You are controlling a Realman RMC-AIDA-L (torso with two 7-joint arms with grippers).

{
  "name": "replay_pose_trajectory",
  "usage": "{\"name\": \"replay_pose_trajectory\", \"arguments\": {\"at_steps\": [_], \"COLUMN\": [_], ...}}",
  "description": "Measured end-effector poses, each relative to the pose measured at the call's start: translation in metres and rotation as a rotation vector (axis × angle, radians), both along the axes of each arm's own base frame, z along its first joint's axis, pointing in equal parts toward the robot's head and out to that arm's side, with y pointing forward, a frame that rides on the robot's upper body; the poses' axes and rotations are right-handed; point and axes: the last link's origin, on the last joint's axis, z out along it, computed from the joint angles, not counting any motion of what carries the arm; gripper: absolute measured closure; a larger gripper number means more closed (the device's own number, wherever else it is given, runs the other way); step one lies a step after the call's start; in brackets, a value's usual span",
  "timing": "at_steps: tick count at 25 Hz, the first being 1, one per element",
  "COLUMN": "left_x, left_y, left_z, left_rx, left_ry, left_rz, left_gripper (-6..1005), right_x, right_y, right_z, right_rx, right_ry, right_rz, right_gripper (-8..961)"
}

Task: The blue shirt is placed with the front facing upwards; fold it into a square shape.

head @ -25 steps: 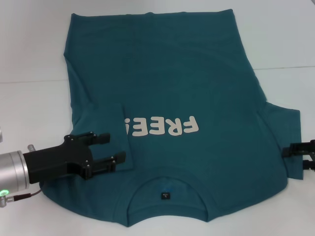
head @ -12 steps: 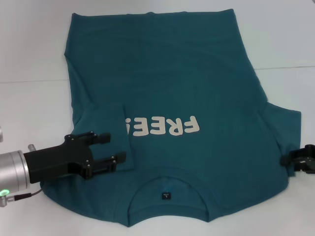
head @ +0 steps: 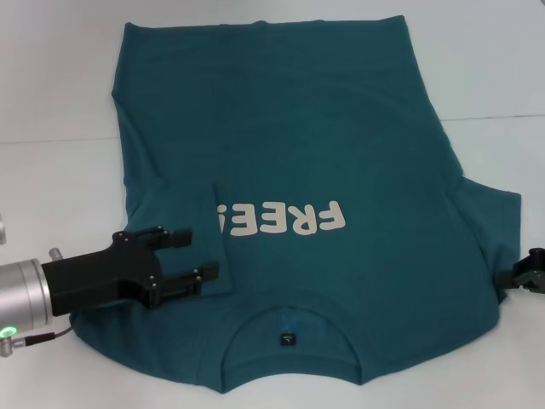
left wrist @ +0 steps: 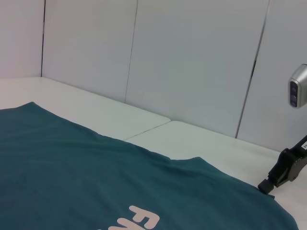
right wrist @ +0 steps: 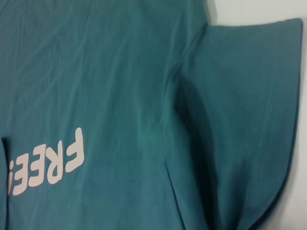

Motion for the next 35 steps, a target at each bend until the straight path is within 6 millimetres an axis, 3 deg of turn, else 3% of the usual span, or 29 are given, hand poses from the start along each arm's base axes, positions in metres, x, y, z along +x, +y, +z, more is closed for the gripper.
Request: {"name": "replay_pose_trajectory", "arguments": {"at_steps": [4,35], "left_x": [0.001,0.001], "left_y": [0.001,0.001], "left_z": [0.0,0.003], "left_rx": [0.001,0.002], "left_ry": [0.0,-0.001], "left_rz": [-0.001,-0.004], "left_gripper": [284,289], "right_x": [0.001,0.007], "right_y": [0.0,0.006], "right_z": [0.002,0.065], "right_rx": [0.0,0.09], "right_ry": [-0.007,-0.091], "right_rz": [0.006,0.028], "right_gripper": [954,953]}}
